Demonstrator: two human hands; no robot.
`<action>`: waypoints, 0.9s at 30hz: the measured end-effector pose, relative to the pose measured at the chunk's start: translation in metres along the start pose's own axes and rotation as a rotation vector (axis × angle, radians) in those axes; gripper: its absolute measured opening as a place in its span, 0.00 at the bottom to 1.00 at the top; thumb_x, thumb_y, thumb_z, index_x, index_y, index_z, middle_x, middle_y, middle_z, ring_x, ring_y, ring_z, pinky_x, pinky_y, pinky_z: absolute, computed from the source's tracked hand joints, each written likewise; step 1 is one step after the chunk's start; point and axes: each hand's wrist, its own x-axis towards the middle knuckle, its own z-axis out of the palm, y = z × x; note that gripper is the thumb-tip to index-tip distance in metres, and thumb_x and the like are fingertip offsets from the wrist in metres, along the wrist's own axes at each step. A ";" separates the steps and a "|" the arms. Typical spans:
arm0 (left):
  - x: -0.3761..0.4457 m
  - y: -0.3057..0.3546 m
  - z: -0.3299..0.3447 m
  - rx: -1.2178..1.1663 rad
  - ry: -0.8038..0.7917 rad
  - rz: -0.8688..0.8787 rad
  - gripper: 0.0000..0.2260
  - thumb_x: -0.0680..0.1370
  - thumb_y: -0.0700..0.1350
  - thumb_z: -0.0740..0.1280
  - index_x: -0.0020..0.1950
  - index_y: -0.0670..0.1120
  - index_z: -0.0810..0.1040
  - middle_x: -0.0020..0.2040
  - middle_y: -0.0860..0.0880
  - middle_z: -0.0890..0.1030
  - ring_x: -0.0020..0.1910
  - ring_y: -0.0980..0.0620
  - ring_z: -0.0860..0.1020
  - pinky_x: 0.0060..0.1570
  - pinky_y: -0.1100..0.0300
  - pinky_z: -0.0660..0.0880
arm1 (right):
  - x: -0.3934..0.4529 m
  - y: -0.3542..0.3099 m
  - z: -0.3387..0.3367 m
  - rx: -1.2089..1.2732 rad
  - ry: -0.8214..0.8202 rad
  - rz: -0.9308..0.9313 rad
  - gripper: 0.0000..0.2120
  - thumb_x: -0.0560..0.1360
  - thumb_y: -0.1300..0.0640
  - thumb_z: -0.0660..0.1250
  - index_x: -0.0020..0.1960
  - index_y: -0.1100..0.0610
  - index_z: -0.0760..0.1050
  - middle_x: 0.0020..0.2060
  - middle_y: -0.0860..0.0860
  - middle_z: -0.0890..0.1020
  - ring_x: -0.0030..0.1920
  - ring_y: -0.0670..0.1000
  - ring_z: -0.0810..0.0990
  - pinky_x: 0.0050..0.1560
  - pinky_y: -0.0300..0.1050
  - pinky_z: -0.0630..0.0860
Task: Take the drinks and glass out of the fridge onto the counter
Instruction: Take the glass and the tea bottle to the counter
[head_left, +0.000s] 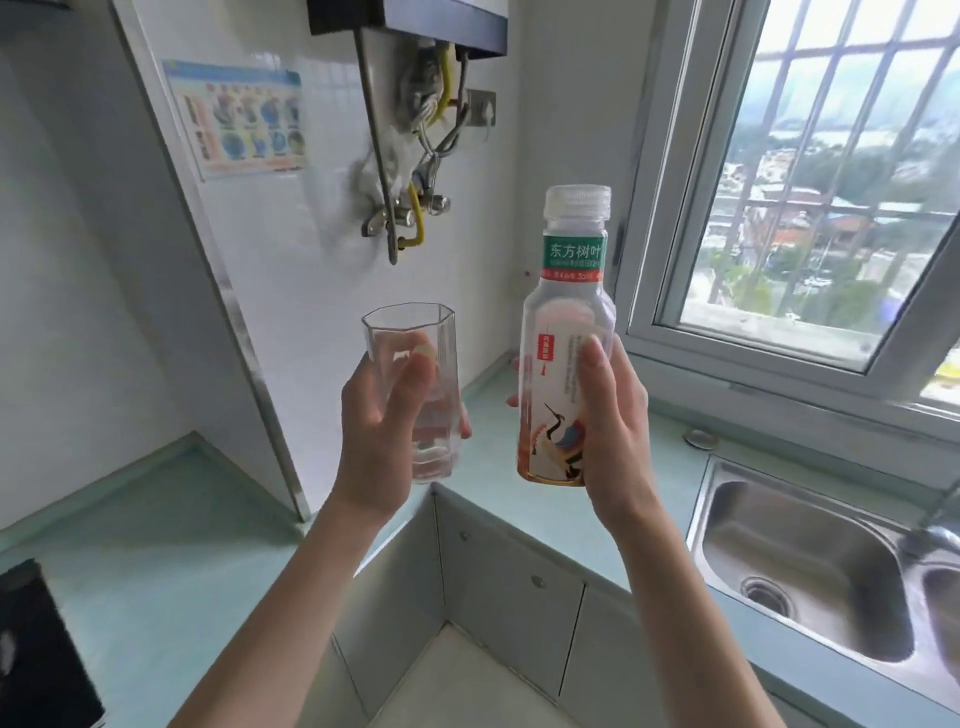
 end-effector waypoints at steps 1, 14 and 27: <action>0.006 -0.007 0.009 -0.013 -0.007 -0.009 0.42 0.66 0.79 0.70 0.57 0.42 0.74 0.39 0.47 0.83 0.31 0.47 0.83 0.33 0.52 0.81 | 0.006 0.004 -0.008 -0.010 0.010 -0.003 0.25 0.77 0.34 0.62 0.59 0.55 0.76 0.48 0.62 0.84 0.48 0.73 0.83 0.45 0.72 0.80; 0.073 -0.098 0.066 -0.008 -0.092 -0.100 0.37 0.67 0.79 0.70 0.56 0.48 0.76 0.43 0.43 0.81 0.35 0.42 0.83 0.34 0.51 0.80 | 0.066 0.061 -0.068 -0.100 0.111 0.066 0.28 0.71 0.34 0.69 0.67 0.44 0.73 0.48 0.51 0.86 0.47 0.59 0.88 0.39 0.58 0.85; 0.200 -0.200 0.084 0.021 -0.190 -0.057 0.20 0.72 0.67 0.74 0.56 0.59 0.74 0.47 0.37 0.82 0.39 0.40 0.84 0.38 0.48 0.80 | 0.171 0.142 -0.064 -0.084 0.297 0.126 0.17 0.71 0.40 0.73 0.58 0.41 0.76 0.47 0.44 0.88 0.49 0.58 0.89 0.46 0.46 0.87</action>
